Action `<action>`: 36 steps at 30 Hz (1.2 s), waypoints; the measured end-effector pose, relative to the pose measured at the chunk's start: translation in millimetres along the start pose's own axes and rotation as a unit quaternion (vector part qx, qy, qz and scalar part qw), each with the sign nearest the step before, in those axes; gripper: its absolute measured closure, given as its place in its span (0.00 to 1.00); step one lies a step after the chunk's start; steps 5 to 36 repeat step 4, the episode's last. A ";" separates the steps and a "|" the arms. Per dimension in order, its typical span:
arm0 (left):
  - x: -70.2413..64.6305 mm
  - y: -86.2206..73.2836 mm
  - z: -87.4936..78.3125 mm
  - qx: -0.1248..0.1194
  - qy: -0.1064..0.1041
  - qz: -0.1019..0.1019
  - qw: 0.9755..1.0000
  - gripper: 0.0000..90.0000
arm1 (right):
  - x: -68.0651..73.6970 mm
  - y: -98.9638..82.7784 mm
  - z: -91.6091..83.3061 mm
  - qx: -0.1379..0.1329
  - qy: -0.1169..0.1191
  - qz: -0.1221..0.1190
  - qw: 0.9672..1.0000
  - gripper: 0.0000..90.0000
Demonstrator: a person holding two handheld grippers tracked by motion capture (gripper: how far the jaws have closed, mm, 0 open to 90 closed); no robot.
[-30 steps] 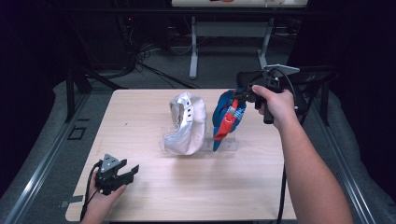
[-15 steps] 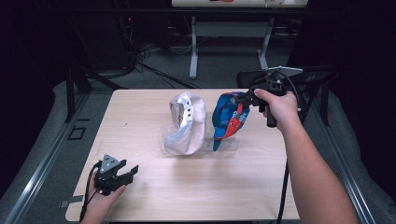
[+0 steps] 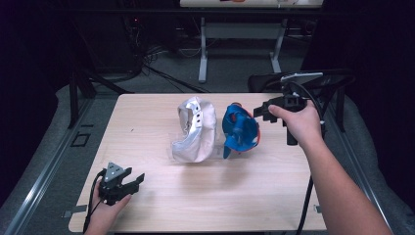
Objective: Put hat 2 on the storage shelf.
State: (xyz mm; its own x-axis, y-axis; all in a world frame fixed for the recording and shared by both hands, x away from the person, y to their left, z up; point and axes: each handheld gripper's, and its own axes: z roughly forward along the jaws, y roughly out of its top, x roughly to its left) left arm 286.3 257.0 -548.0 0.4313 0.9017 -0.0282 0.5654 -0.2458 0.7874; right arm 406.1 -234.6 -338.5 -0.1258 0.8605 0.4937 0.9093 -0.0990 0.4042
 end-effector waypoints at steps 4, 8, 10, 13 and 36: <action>0.6 -0.4 0.3 -0.001 0.002 -0.002 1.000 0.49 | 1.9 -17.2 3.5 -0.006 -0.030 -0.040 0.999 0.56; 0.6 -0.4 0.3 -0.001 0.002 -0.002 1.000 0.49 | 1.9 -17.2 3.5 -0.006 -0.030 -0.040 0.999 0.56; 0.6 -0.4 0.3 -0.001 0.002 -0.002 1.000 0.49 | 1.9 -17.2 3.5 -0.006 -0.030 -0.040 0.999 0.56; 0.6 -0.4 0.3 -0.001 0.002 -0.002 1.000 0.49 | 1.9 -17.2 3.5 -0.006 -0.030 -0.040 0.999 0.56; 0.6 -0.4 0.3 -0.001 0.002 -0.002 1.000 0.49 | 1.9 -17.2 3.5 -0.006 -0.030 -0.040 0.999 0.56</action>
